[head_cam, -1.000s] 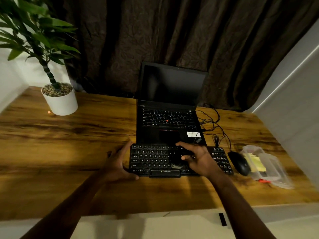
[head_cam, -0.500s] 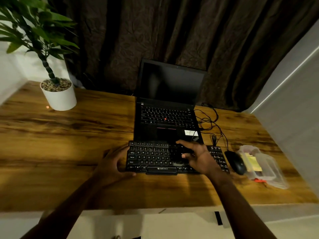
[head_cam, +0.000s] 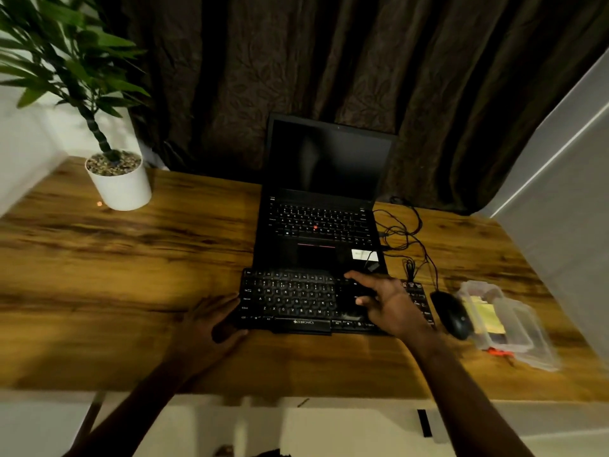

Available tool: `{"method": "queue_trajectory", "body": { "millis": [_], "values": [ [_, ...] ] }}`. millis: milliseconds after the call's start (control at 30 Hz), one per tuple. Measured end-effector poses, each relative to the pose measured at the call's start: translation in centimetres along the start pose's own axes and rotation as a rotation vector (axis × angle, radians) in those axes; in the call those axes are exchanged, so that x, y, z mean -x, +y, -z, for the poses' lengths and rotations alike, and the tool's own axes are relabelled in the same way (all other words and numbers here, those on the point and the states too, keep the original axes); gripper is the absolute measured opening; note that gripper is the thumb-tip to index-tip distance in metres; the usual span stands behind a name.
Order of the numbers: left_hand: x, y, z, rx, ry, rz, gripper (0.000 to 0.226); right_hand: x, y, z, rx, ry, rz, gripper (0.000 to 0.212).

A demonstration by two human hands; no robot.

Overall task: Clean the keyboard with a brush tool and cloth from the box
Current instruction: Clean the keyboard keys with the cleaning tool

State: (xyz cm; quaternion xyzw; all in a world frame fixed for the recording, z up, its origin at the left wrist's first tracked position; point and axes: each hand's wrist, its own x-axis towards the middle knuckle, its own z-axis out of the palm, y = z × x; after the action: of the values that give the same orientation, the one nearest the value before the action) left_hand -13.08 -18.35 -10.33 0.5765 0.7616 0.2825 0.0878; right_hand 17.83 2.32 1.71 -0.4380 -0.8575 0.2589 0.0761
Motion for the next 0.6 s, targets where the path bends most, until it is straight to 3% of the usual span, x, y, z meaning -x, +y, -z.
{"method": "queue_trajectory", "body": {
  "millis": [167,367,600],
  "values": [
    [1.4,0.6,-1.0,-0.104,0.100,-0.107,0.069,-0.4,0.3,0.4,-0.036,-0.013,0.015,0.061],
    [1.6,0.5,-1.4,-0.150,0.162,-0.121,0.064,0.2,2.5,2.3,0.056,0.044,-0.031,0.060],
    [1.8,0.9,-1.1,-0.173,0.213,-0.152,0.061,-0.4,0.2,0.2,-0.077,-0.020,0.095,0.062]
  ]
}}
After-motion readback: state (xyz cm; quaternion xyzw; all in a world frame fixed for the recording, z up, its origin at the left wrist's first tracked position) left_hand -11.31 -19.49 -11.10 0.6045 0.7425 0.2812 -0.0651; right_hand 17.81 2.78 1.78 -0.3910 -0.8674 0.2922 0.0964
